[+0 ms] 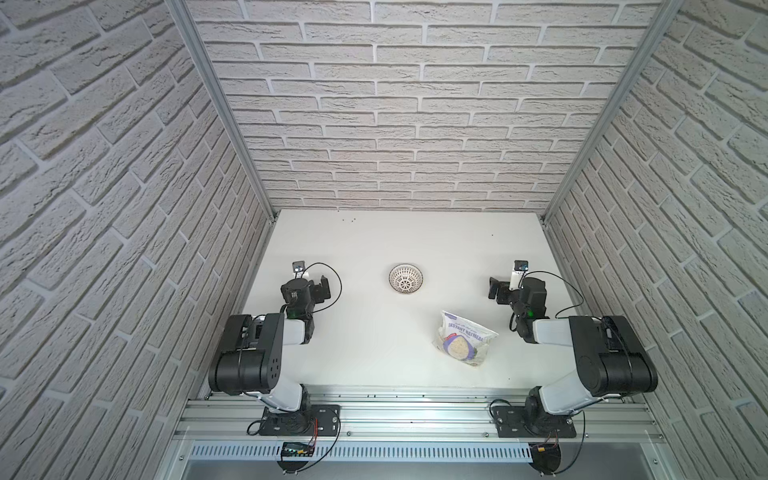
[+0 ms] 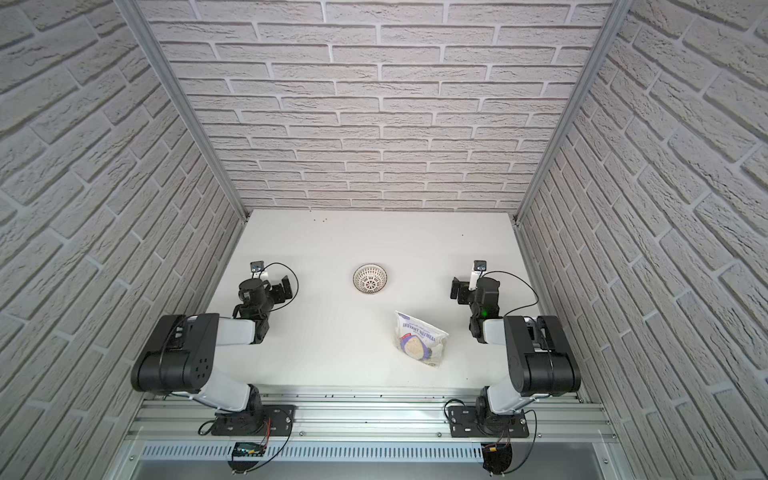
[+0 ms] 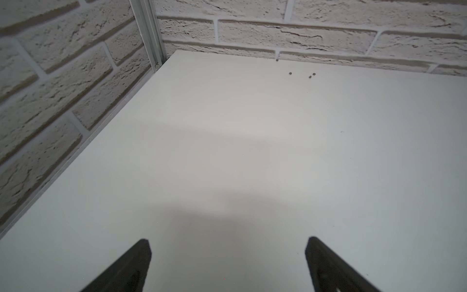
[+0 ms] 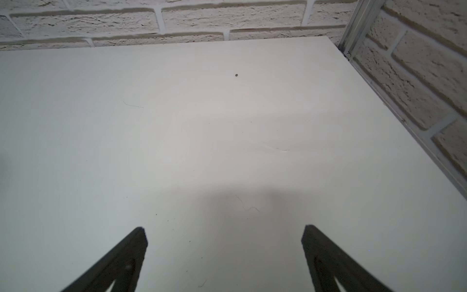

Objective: Pour the oats into the breakfast bowl
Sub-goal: Pick up the bowl from the center of the board.

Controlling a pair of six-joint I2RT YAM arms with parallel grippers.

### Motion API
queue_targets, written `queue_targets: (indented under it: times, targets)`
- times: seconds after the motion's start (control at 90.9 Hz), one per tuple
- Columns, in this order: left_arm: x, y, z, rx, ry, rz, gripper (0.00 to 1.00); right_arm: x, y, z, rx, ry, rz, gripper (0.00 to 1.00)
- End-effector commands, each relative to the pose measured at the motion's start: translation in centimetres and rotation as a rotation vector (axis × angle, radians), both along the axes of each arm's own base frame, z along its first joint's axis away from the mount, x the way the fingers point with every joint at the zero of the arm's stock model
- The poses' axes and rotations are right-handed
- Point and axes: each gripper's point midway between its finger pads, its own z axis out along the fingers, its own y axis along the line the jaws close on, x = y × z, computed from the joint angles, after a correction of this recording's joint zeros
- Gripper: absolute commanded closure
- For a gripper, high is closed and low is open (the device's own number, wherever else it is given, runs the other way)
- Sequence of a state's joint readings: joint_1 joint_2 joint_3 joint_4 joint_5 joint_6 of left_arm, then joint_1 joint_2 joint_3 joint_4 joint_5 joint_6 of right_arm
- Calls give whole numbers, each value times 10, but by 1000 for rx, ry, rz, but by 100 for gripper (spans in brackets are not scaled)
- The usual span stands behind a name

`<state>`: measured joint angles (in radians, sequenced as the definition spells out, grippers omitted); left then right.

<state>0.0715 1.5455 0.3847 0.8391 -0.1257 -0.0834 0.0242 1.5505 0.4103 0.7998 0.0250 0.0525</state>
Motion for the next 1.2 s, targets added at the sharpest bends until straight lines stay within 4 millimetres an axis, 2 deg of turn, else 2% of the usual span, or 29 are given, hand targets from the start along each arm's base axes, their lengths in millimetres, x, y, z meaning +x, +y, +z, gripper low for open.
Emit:
queue_targets:
  times: [0.0, 0.517, 0.616, 0.693, 0.77, 0.869, 0.924, 1.034, 1.1, 1.188]
  targets:
    - [5, 0, 9, 7, -34, -16, 2, 6, 1, 13, 1, -40, 7, 1]
    - [5, 0, 9, 7, -36, -14, 2, 6, 0, 14, -2, -43, 4, 1]
    - [10, 3, 25, 10, 33, 10, 2, 5, -12, 20, -21, -38, -83, 1]
    - [14, 17, 57, -36, 134, 121, 2, 0, -23, 40, -32, -11, -162, 1]
    - [12, 21, 84, -97, 121, 183, 2, -12, -40, 65, 1, -21, -286, 1]
    - [8, 19, 110, -206, 25, 203, 2, -29, -45, 94, 79, -61, -340, 1]
    - [6, 12, 117, -294, -3, 194, 2, -46, -56, 99, 166, -48, -453, 1]
    - [7, -11, 122, -457, 14, 125, 2, -97, -93, 95, 271, 25, -795, 1]
    - [11, -29, 119, -543, 55, 63, 2, -103, -90, 95, 273, 64, -776, 1]
    - [12, -47, 107, -563, 164, 104, 2, -109, -81, 88, 291, 117, -732, 1]
